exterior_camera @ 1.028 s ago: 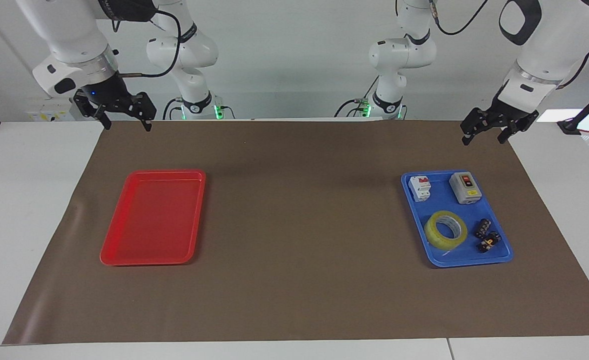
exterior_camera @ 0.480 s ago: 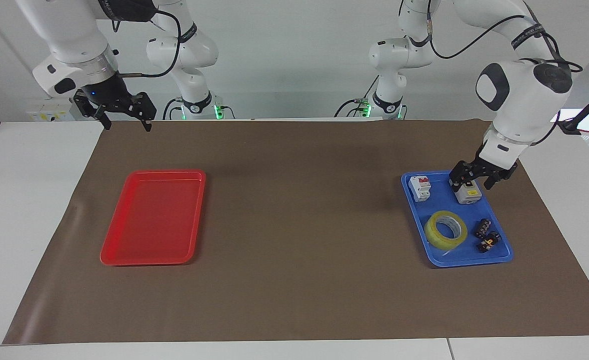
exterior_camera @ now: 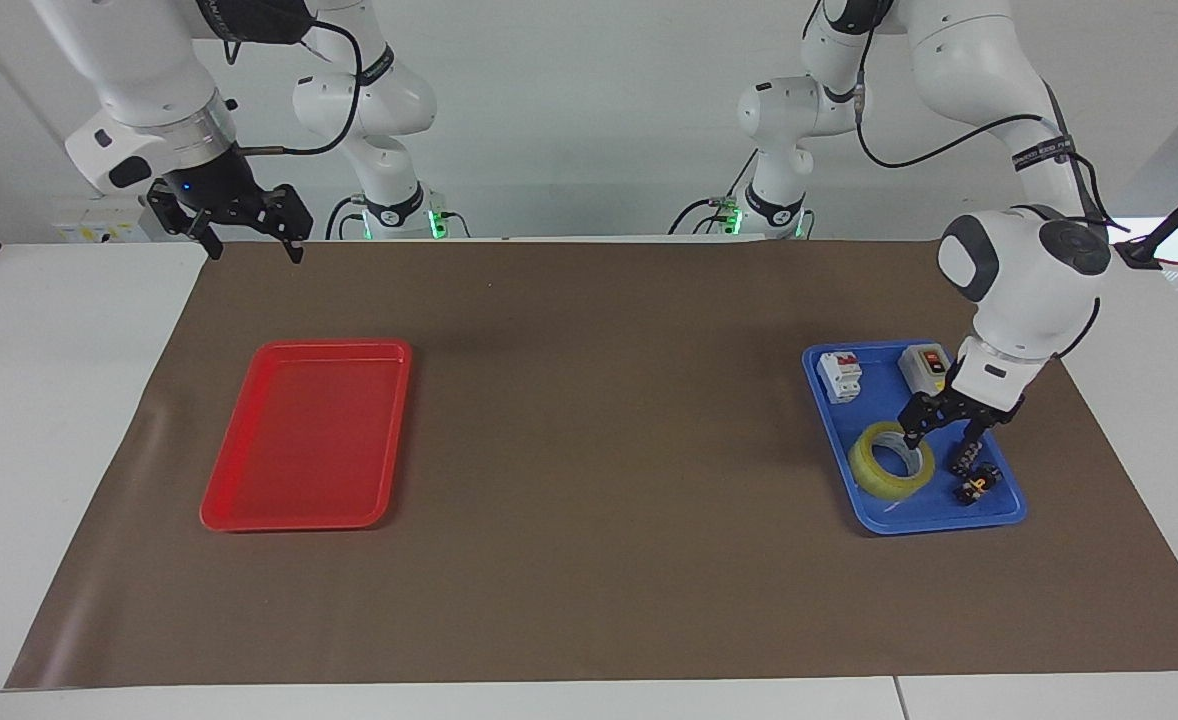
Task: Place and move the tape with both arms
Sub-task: 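Reach the left gripper down onto the yellow tape roll and grasp it, then carry the tape roll with the left gripper to the table center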
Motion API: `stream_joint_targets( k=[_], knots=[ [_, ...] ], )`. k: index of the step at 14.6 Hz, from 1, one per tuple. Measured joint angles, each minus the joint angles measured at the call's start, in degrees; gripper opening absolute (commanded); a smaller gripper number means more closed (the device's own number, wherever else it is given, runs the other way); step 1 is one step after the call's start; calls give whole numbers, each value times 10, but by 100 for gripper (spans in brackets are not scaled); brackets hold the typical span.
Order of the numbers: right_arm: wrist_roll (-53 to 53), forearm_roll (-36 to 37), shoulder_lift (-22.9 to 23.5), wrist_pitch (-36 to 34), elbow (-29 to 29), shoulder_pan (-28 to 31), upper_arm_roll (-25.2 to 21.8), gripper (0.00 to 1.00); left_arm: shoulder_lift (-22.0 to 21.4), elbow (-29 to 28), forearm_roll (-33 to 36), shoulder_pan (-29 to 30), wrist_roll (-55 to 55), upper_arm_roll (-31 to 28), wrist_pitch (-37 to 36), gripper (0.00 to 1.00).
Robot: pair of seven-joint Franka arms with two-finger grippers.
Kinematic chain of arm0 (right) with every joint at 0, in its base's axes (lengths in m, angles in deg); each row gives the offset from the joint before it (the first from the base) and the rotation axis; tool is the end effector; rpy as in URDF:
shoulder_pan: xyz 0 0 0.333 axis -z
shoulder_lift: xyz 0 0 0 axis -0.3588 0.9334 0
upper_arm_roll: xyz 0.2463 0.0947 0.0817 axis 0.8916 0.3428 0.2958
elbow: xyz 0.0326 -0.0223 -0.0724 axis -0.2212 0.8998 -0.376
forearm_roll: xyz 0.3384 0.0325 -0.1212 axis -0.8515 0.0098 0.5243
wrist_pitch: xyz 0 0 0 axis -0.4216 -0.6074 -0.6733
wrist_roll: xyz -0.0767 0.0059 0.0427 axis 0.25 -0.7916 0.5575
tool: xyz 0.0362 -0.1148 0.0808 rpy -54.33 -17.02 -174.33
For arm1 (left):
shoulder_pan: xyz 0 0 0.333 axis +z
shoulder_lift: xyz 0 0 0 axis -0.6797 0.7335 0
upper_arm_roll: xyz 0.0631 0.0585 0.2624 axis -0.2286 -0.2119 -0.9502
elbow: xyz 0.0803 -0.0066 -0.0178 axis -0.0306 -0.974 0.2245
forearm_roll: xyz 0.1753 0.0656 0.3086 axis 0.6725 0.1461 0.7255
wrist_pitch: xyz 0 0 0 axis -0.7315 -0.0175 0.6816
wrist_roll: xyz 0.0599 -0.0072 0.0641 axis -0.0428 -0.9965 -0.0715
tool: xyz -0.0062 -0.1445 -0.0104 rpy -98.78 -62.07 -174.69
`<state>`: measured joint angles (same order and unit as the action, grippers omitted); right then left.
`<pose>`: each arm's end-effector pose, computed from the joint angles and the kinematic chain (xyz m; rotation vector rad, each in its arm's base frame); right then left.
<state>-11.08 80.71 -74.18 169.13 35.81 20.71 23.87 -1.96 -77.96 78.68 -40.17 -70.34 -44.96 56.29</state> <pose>0.5002 0.0026 0.5579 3.0955 -0.0880 -0.1125 0.6070 0.0164 0.3241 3.1240 0.0360 0.2732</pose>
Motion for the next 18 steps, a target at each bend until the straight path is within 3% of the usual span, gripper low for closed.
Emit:
stream_joint_targets(
  k=[6, 7, 9, 18],
  knots=[
    [0, 0, 0, 0, 0, 0, 0, 100, 35, -23, 0, 8, 2, 1, 55, 95],
    [0, 0, 0, 0, 0, 0, 0, 100, 38, -32, 0, 7, 2, 1, 66, 85],
    [0, 0, 0, 0, 0, 0, 0, 100, 44, -44, 0, 6, 2, 3, 83, 0],
    [0, 0, 0, 0, 0, 0, 0, 100, 44, -43, 0, 6, 4, 3, 67, 0]
  ],
)
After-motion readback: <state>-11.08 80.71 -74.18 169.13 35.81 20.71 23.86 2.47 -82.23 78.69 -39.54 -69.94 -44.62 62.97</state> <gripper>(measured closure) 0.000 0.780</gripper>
